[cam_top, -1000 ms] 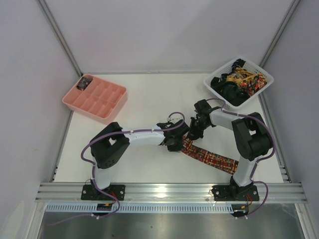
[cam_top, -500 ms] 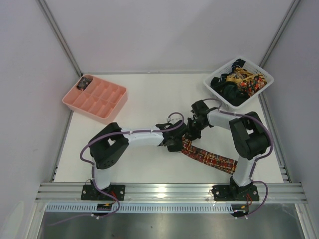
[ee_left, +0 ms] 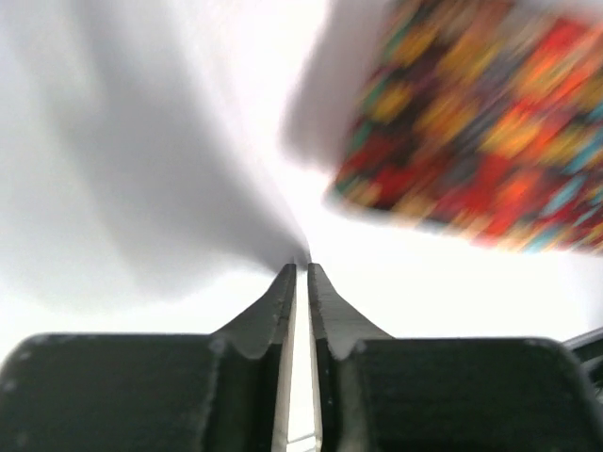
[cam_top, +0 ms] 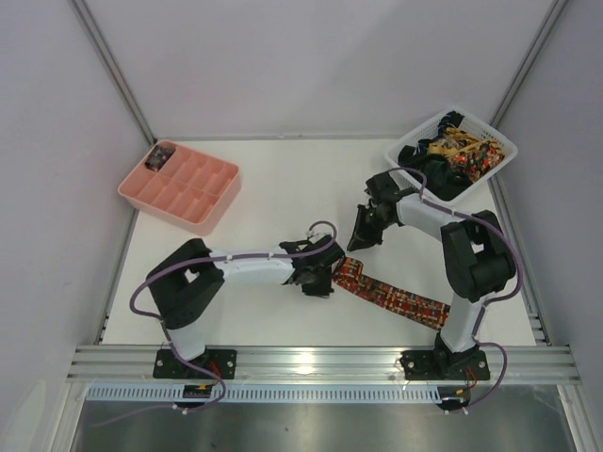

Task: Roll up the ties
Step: Roll the tie

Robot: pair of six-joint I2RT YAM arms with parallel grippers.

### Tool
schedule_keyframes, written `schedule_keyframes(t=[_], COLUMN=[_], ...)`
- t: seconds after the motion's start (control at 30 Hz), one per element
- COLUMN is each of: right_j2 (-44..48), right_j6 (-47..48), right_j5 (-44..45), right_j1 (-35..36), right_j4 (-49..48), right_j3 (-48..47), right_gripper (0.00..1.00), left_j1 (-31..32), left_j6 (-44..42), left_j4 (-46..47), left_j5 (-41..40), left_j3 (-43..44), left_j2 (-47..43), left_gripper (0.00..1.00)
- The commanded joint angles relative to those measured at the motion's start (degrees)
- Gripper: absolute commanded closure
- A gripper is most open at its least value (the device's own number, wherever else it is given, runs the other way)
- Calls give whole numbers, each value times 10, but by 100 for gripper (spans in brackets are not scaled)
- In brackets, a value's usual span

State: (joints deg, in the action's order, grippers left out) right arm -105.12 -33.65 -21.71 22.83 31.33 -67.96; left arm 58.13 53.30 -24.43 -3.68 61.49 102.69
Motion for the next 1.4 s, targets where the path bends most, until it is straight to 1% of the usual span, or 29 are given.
schedule_keyframes(t=[0.0,0.1,0.2,0.23,0.27,0.3,0.33,0.37,0.47,0.5,0.57,0.63,0.7,0.73,0.87,0.9,1.03,1.17,1.2,1.27,1.37], right_j2=[15,56,116,153,175,195,214,255,322,339,379,394,409,412,416,411,384,332,304,275,228], right_j6=[39,55,50,38,38,24,18,11,-22,-33,-70,-98,-112,-120,-127,-128,-133,-107,-102,-81,-47], right_j5=[40,82,113,124,128,133,137,146,143,142,152,171,189,196,216,236,250,276,282,301,316], right_j1=[-16,-33,-47,-49,-48,-49,-49,-49,-46,-45,-38,-35,-34,-35,-29,-28,-23,-24,-25,-26,-32], right_j4=[62,106,156,173,173,192,202,213,253,256,247,241,224,205,139,125,58,11,-4,-14,-27], right_j3=[-24,-16,9,36,49,66,91,106,165,181,233,259,285,299,338,345,361,353,341,324,266], right_gripper=[85,81,78,77,76,75,72,67,65,65,61,55,53,51,50,50,50,48,48,48,47], left_j1=[4,3,-4,-15,-24,-34,-43,-65,-114,-124,-151,-171,-179,-181,-182,-185,-196,-222,-226,-238,-250], left_j6=[-53,-79,-114,-130,-130,-145,-152,-159,-188,-203,-222,-229,-236,-239,-238,-239,-251,-260,-261,-264,-271], left_j4=[-47,-62,-64,-64,-63,-61,-57,-56,-56,-61,-63,-69,-67,-61,-44,-42,-47,-52,-53,-52,-50], left_j5=[1,7,17,39,39,57,81,94,132,135,147,156,164,172,191,196,205,209,212,215,215], left_j3=[-38,-47,-42,-35,-32,-29,-23,-19,0,6,22,33,34,32,10,3,-4,-10,-13,-20,-23], left_j2=[-84,-133,-159,-168,-173,-175,-180,-182,-187,-188,-187,-185,-186,-185,-186,-186,-193,-205,-210,-213,-222], left_gripper=[84,81,79,79,79,79,78,78,78,78,77,77,77,77,77,77,77,76,76,76,76])
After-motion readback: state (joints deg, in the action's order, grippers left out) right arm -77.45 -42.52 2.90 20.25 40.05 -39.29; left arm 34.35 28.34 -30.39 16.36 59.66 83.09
